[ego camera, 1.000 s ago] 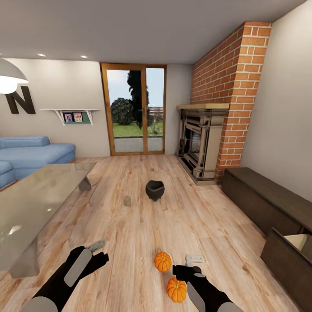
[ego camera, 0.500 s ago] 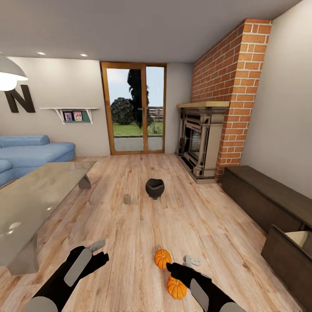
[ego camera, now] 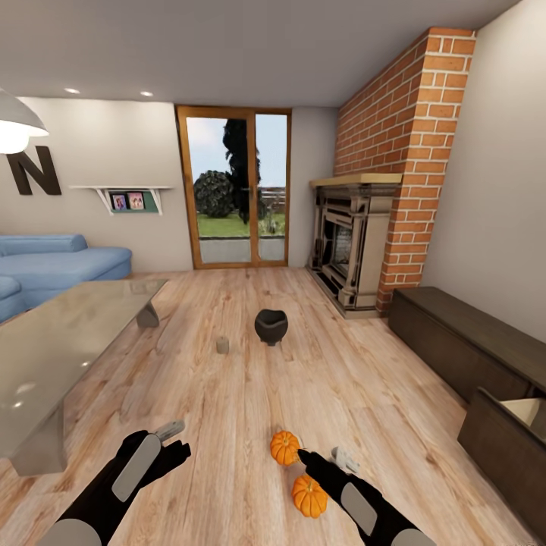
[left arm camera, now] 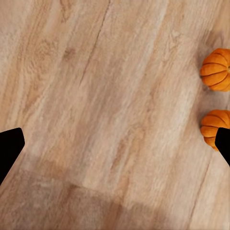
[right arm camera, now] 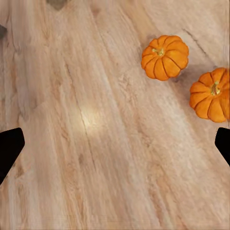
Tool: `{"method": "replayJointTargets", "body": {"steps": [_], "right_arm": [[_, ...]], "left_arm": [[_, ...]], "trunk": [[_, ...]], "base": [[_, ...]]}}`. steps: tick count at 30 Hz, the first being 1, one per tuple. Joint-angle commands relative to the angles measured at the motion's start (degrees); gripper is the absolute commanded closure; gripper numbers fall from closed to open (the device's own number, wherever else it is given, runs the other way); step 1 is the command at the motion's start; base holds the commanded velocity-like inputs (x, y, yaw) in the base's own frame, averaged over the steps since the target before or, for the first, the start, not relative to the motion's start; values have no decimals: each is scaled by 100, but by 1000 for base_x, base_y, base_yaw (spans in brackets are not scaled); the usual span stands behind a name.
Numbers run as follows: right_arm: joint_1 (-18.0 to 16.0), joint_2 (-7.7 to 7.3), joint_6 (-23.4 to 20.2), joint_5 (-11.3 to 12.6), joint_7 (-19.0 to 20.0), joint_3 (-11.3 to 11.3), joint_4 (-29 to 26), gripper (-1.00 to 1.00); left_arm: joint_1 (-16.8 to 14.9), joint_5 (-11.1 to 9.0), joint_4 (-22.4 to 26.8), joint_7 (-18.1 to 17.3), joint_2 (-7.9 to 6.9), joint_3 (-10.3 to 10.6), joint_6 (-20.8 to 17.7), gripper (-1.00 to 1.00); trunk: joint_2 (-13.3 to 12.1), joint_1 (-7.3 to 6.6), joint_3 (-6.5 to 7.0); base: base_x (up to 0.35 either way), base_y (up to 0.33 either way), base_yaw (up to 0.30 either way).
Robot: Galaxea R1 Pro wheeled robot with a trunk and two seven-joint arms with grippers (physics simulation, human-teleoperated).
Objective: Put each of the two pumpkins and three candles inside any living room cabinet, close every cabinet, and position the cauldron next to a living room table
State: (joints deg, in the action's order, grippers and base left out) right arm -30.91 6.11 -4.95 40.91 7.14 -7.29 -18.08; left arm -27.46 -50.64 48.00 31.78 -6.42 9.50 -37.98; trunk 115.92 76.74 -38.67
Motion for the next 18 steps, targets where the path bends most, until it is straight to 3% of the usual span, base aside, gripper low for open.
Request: {"method": "replayJointTargets", "body": {"steps": [1,6,18], "right_arm": [[-3,-50,-15,175,-9,-19,-4,-100],[-3,-194,-16,689,-42,-25,-11,-100],[-3,-215,-21,964,-34,-27,-46,-100]], "left_arm": [[-4,-60,8,57,-8,26,2,-100],[-4,-60,8,57,-7,27,3,-100],[-4,-117,2,-59,-8,13,-10,-100]], "trunk": [[45,22,-25],[245,132,-114],[686,373,-312]], "base": [[0,0,0],[0,0,0],[0,0,0]]}}
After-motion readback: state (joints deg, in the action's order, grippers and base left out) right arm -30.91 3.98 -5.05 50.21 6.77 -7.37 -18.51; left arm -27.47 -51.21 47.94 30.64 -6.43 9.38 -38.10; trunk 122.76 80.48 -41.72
